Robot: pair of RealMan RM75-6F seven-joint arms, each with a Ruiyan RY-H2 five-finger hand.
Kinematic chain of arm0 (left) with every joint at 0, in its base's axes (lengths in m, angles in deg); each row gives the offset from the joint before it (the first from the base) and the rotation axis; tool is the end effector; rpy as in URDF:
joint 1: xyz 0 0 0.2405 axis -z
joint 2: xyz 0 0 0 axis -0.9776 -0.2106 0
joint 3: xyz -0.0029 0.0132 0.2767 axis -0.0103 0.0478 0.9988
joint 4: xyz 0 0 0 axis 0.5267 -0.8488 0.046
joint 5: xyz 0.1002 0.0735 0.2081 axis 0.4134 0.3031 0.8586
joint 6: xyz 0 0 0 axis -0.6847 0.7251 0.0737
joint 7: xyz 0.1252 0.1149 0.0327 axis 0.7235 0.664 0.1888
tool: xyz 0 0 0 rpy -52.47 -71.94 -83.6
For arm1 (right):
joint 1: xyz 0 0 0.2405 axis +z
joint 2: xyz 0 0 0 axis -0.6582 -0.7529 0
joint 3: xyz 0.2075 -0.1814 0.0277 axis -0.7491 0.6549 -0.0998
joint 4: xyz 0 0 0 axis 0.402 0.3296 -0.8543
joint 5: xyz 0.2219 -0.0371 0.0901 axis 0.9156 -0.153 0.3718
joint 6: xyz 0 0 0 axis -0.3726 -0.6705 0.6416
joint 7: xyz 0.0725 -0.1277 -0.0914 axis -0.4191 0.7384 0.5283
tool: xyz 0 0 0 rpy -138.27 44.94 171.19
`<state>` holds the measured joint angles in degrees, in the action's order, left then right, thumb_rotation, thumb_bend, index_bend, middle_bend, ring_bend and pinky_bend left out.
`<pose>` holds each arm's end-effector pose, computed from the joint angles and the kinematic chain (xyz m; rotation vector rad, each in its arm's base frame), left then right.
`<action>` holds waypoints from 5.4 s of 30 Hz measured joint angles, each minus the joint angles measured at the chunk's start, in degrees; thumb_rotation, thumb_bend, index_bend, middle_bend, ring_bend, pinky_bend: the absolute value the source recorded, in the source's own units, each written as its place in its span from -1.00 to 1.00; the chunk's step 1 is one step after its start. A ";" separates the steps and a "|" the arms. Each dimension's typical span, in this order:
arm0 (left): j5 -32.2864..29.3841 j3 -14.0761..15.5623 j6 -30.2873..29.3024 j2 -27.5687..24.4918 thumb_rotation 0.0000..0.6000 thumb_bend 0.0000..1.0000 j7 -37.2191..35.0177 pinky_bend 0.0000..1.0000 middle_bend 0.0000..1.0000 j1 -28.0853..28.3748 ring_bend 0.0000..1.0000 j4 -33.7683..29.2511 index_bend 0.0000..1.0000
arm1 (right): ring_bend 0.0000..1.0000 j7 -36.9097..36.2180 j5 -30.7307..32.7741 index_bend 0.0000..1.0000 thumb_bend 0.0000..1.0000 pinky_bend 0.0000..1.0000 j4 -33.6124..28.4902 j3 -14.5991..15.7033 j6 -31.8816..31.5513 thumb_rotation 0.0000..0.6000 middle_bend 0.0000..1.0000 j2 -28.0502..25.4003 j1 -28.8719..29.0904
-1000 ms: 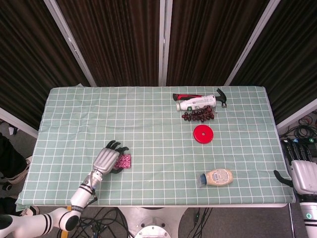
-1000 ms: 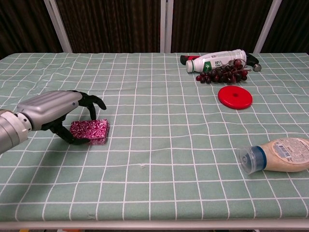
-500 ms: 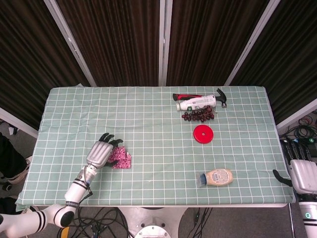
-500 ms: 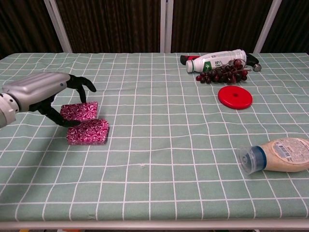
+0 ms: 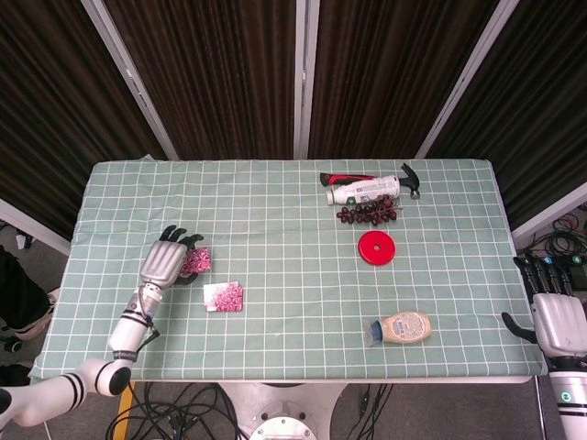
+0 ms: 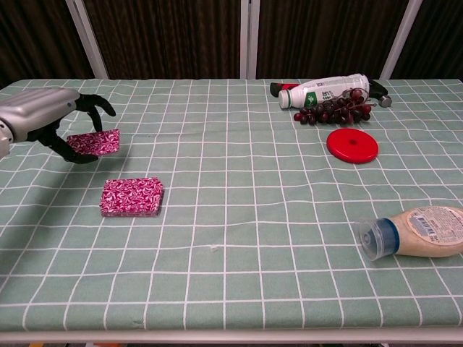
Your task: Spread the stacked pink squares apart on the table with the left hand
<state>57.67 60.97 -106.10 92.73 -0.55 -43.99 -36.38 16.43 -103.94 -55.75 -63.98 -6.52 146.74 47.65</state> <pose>-0.2537 0.3908 -0.0632 -1.6991 -0.9703 -0.8581 -0.3649 -0.2329 0.1496 1.3746 -0.9163 0.7877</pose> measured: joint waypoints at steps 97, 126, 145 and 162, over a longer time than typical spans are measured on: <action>-4.87 3.68 0.79 3.00 1.00 -0.58 9.25 -0.85 -0.23 -1.65 -0.90 -12.73 -0.66 | -1.00 -2.75 1.15 -1.00 -0.67 -1.00 3.63 0.18 1.12 1.00 -1.00 1.03 -0.32; -4.92 3.38 0.66 1.90 1.00 -0.55 7.01 -0.85 -0.15 -1.56 -0.85 -14.12 -0.64 | -1.00 -2.25 1.37 -1.00 -0.67 -1.00 3.34 0.04 1.23 1.00 -1.00 0.99 -0.27; -4.13 2.77 -2.41 -2.34 1.00 -0.54 6.26 -0.85 -0.10 -2.64 -0.81 -18.12 -0.63 | -1.00 -1.70 1.30 -1.00 -0.67 -1.00 2.61 -0.05 1.27 1.00 -1.00 0.81 -0.07; 0.94 9.11 -10.15 -11.38 1.00 -0.54 1.57 -0.85 -0.09 -11.58 -0.79 -23.43 -0.63 | -1.00 0.46 1.15 -1.00 -0.67 -1.00 1.66 0.27 1.94 1.00 -1.00 1.45 0.48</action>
<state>58.61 70.07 -116.24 81.34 1.02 -55.57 -59.80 16.89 -102.79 -54.09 -63.71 -4.58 148.19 48.13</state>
